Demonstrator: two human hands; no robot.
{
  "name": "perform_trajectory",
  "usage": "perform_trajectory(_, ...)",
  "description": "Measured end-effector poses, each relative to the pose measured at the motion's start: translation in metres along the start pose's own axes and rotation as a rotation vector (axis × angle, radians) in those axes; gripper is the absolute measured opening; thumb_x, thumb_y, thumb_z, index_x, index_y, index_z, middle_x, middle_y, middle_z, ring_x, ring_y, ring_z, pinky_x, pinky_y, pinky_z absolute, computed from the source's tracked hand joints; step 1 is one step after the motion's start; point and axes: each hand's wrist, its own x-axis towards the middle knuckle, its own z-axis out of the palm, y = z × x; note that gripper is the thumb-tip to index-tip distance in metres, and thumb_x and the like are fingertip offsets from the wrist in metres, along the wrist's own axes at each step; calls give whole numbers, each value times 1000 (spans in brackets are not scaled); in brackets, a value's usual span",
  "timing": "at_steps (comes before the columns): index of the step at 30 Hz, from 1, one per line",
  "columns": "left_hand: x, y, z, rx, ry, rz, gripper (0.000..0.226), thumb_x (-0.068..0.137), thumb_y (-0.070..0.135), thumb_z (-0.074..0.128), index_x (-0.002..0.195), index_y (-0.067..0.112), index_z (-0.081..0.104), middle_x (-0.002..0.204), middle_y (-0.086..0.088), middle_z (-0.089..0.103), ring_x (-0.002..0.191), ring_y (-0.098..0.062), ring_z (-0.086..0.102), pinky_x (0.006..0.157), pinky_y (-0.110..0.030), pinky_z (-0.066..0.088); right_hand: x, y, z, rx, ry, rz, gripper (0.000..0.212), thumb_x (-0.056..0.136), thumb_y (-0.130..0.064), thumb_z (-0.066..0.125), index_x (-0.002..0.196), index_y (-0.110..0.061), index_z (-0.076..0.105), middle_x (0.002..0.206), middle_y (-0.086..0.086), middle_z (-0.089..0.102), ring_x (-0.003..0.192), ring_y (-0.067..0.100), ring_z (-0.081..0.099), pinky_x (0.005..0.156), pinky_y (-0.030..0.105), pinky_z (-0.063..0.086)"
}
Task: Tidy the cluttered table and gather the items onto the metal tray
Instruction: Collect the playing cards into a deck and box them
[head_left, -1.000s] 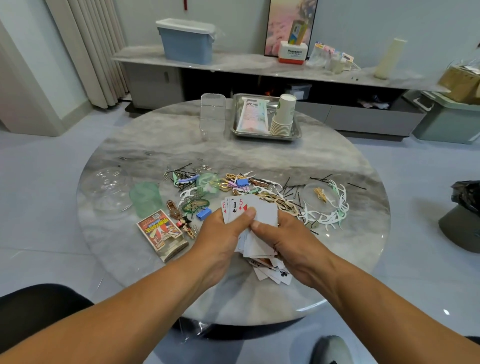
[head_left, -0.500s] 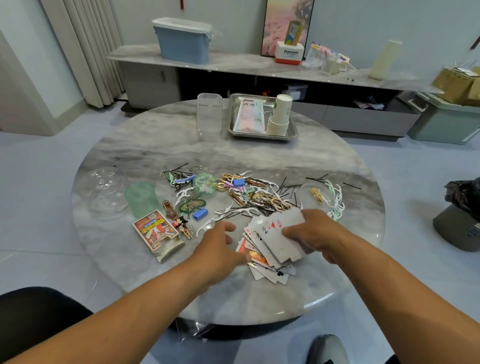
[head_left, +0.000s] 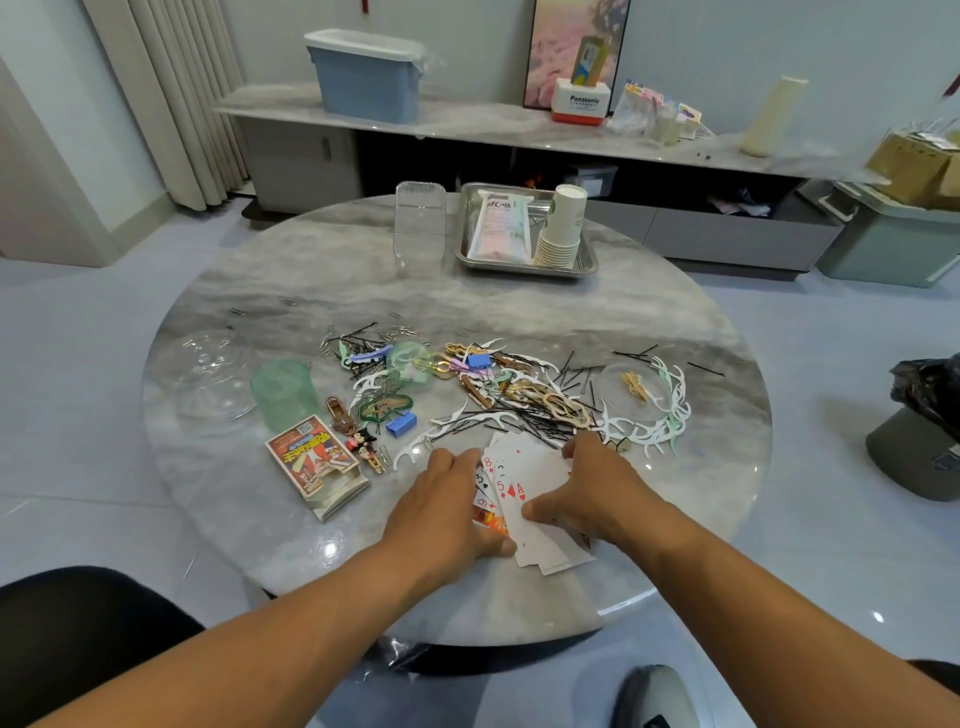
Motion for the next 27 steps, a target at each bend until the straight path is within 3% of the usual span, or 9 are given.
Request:
perform_trajectory(2,1,0,-1,-5,2,3,110,68,56,86,155,29,25,136,4,37,127,-18,44,94,-33,43,-3,-1,0,32,-18,4,82,61,-42,96,122,-20,45,101,-5,53,89,15,57,58,25,46)
perform_trajectory(4,1,-2,-1,-16,11,7,108,66,57,87,153,29,28,130,5,38,123,-18,46,89,-31,42,-5,-1,0,-11,-24,1,72,60,-47,94,112,-18,52,95,-6,59,82,12,61,63,29,55)
perform_trajectory(7,1,-4,1,-34,23,10,107,64,57,87,151,29,31,125,6,38,120,-18,46,87,-30,41,-8,-6,0,-84,-42,4,75,59,-52,92,115,-13,61,113,4,66,92,20,67,77,35,62)
perform_trajectory(12,2,-6,4,-84,54,18,101,62,54,89,145,33,36,117,8,38,113,-16,48,86,-30,42,-14,-11,4,-48,-33,-64,75,63,-39,91,123,-19,51,124,7,56,104,23,61,76,34,58)
perform_trajectory(17,3,-8,6,-125,98,20,98,60,54,90,141,31,39,113,9,36,103,-12,45,79,-26,39,-16,-9,12,105,-69,-124,93,64,-31,94,140,-24,39,114,-4,54,104,22,58,52,24,44)
perform_trajectory(20,2,-12,7,-139,101,39,110,61,51,90,150,31,29,120,9,32,109,-11,42,85,-25,38,-15,-6,11,160,-80,-160,91,64,-30,95,140,-25,45,120,-4,61,103,21,62,55,26,50)
perform_trajectory(22,1,-14,4,-200,112,45,119,60,43,94,154,35,22,128,8,33,117,-16,47,92,-27,41,-14,-6,8,175,10,-219,78,66,-30,94,132,-27,53,120,-5,66,97,16,64,65,27,53)
perform_trajectory(25,3,-15,-2,-311,141,24,126,63,31,96,156,43,12,140,5,38,113,-22,57,94,-36,51,-13,-8,-2,91,241,-361,50,70,-35,87,111,-36,57,101,-15,68,84,12,62,63,28,50)
perform_trajectory(27,4,-15,-5,-346,158,27,120,66,26,94,153,47,15,139,5,45,109,-19,59,91,-39,53,-15,-8,-4,5,322,-439,39,74,-36,80,100,-37,51,95,-15,68,78,14,59,58,28,44)
